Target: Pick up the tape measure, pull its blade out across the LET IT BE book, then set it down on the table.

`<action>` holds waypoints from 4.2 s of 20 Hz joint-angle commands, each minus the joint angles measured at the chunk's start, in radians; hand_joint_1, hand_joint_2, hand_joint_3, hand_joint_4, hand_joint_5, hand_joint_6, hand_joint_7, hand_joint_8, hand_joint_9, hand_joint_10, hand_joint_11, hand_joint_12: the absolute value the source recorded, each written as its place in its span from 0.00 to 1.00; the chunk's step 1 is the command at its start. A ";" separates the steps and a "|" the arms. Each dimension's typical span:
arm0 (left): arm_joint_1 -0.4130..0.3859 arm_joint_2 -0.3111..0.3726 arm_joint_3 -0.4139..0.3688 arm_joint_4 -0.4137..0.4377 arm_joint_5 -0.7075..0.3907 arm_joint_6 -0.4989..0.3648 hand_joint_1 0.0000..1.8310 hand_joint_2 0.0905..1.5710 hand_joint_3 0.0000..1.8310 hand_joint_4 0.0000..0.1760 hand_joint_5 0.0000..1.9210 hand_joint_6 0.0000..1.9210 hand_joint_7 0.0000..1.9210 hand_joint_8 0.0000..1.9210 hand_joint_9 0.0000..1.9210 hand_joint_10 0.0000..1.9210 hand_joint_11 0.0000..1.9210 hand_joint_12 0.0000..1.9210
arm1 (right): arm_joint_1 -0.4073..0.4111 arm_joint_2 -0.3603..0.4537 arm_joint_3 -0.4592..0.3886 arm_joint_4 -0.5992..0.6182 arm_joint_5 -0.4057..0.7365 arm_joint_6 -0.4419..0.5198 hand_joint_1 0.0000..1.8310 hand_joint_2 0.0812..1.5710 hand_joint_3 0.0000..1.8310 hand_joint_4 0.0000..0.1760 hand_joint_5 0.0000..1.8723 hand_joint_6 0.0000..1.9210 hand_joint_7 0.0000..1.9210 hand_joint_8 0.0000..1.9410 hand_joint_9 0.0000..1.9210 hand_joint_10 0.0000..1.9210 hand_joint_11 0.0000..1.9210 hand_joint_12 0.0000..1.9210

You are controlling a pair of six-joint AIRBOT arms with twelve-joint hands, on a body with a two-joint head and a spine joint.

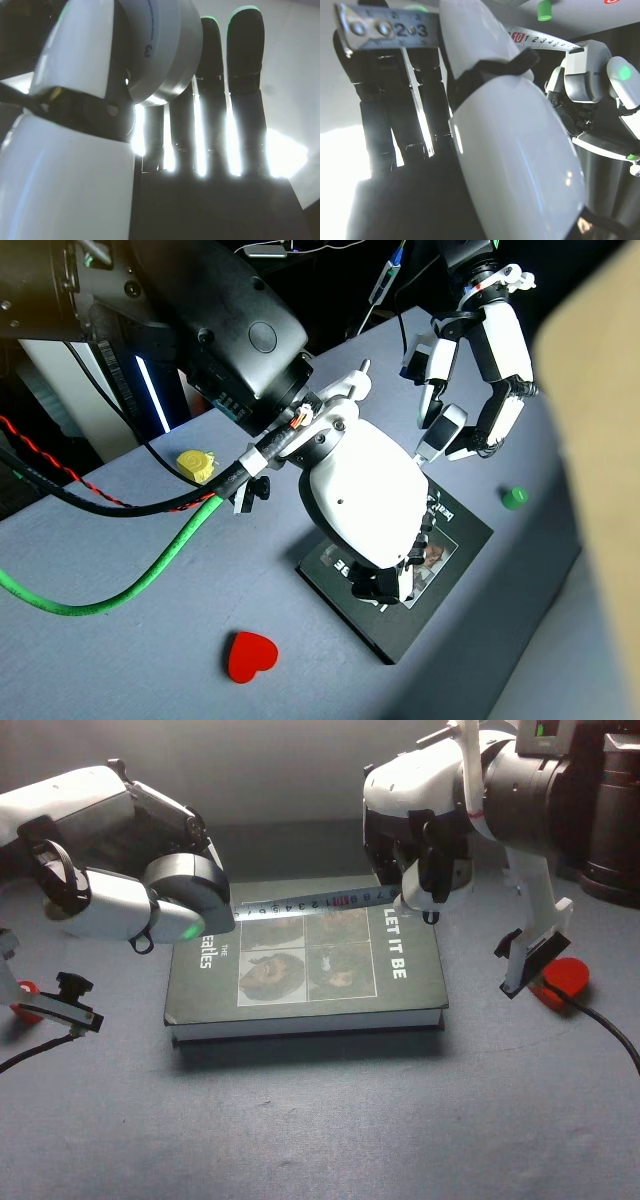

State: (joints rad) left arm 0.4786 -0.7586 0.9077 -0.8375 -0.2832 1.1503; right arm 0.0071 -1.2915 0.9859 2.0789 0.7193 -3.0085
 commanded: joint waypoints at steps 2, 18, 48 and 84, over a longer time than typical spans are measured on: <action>-0.009 0.000 0.002 0.014 -0.090 -0.012 0.75 0.72 0.00 0.00 0.43 0.50 0.50 0.56 0.43 0.73 0.41 0.66 | 0.001 0.005 -0.006 -0.070 -0.026 -0.001 0.67 0.70 0.00 0.00 0.47 0.55 0.55 0.49 0.62 0.05 0.36 0.60; -0.009 0.000 0.007 0.016 -0.097 -0.016 0.75 0.72 0.00 0.00 0.43 0.49 0.50 0.56 0.44 0.73 0.44 0.65 | 0.005 0.149 -0.068 -0.153 -0.067 -0.003 0.67 0.70 0.00 0.00 0.47 0.55 0.55 0.48 0.62 0.06 0.36 0.60; 0.002 0.006 0.000 0.028 -0.095 -0.017 0.75 0.72 0.00 0.00 0.43 0.49 0.50 0.57 0.43 0.73 0.44 0.65 | -0.022 0.350 -0.074 -0.215 -0.131 0.001 0.75 0.70 0.00 0.00 0.45 0.55 0.54 0.47 0.46 0.67 0.36 0.63; 0.003 0.010 -0.005 0.032 -0.085 -0.018 0.75 0.72 0.00 0.00 0.44 0.47 0.49 0.58 0.43 0.73 0.42 0.67 | -0.052 0.471 -0.117 -0.261 -0.209 0.002 0.74 0.72 0.00 0.00 0.42 0.58 0.52 0.51 0.43 0.70 0.35 0.65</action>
State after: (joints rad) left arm 0.4904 -0.7559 0.8986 -0.8204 -0.2832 1.1393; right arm -0.0513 -0.8303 0.8711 1.8740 0.5137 -3.0009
